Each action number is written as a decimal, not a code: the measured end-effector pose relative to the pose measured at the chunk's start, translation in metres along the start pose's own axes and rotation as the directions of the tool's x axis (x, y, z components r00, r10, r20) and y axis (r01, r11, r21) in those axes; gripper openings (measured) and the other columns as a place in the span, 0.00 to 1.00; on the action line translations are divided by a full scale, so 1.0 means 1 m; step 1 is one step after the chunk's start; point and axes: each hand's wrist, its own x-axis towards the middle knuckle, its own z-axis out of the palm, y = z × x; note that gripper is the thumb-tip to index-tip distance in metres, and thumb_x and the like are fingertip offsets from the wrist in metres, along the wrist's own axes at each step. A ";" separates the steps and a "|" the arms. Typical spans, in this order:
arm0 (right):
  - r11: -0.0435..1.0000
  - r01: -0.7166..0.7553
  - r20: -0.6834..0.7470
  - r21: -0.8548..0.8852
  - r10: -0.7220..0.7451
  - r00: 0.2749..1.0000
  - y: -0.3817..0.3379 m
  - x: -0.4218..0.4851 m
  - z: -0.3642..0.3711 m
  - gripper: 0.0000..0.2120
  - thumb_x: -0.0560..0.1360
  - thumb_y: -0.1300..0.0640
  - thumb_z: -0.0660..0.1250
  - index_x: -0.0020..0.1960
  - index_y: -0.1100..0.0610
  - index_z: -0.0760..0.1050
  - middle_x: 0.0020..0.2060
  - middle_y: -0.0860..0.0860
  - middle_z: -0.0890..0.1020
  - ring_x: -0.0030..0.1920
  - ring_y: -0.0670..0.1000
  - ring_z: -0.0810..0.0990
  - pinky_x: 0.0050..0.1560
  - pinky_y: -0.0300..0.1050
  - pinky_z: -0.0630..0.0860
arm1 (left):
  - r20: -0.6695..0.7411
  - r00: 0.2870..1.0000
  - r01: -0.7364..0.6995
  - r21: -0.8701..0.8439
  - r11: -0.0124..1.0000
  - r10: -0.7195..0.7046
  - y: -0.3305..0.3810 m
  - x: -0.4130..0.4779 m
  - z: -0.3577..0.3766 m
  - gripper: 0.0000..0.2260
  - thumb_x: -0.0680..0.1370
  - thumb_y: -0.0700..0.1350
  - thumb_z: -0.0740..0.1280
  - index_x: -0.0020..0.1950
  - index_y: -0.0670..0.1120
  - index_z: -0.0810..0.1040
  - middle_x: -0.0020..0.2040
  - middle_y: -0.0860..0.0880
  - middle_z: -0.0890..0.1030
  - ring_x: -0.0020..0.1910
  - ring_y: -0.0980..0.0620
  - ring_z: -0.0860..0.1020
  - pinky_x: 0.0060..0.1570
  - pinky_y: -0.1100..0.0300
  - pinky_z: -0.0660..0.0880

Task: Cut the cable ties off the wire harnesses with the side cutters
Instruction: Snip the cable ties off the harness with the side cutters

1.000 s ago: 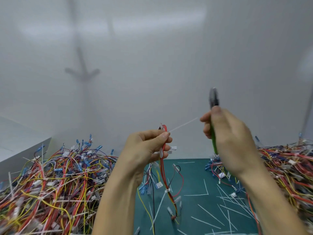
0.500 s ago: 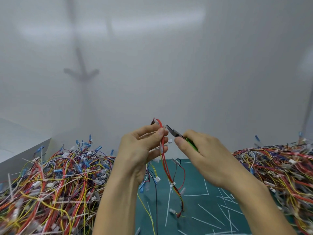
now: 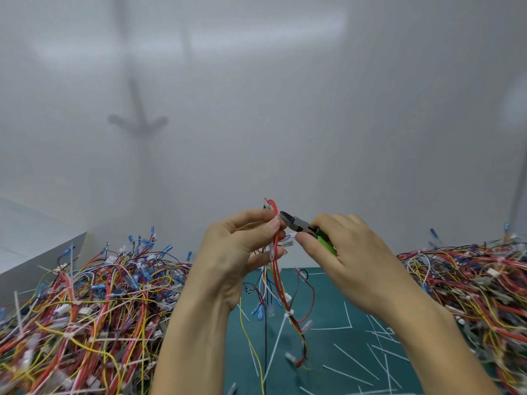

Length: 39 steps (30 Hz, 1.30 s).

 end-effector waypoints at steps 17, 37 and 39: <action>0.998 0.061 -0.023 0.001 -0.061 0.998 0.007 0.000 -0.003 0.22 0.74 0.29 0.44 0.42 0.44 0.65 0.36 0.45 0.73 0.43 0.48 0.68 0.41 0.46 0.69 | 0.039 0.999 -0.003 0.068 0.998 0.000 0.004 -0.002 -0.002 0.05 0.64 0.39 0.74 0.38 0.45 0.87 0.41 0.45 0.85 0.38 0.50 0.84 0.32 0.63 0.79; 0.997 0.033 -0.029 0.068 -0.031 0.999 0.007 0.001 -0.002 0.26 0.73 0.26 0.46 0.41 0.47 0.66 0.33 0.44 0.73 0.41 0.42 0.71 0.37 0.43 0.65 | 0.052 0.998 0.037 0.067 0.997 -0.041 0.002 -0.001 0.003 0.07 0.74 0.39 0.70 0.40 0.43 0.87 0.38 0.47 0.84 0.28 0.58 0.73 0.24 0.67 0.72; 0.997 0.037 -0.021 0.063 -0.036 0.999 0.005 0.001 -0.001 0.25 0.73 0.27 0.46 0.40 0.48 0.65 0.33 0.44 0.72 0.41 0.42 0.70 0.37 0.44 0.64 | 0.057 0.997 0.039 0.085 0.996 -0.044 0.002 -0.001 0.003 0.07 0.75 0.39 0.69 0.40 0.43 0.87 0.38 0.47 0.84 0.28 0.58 0.74 0.25 0.67 0.72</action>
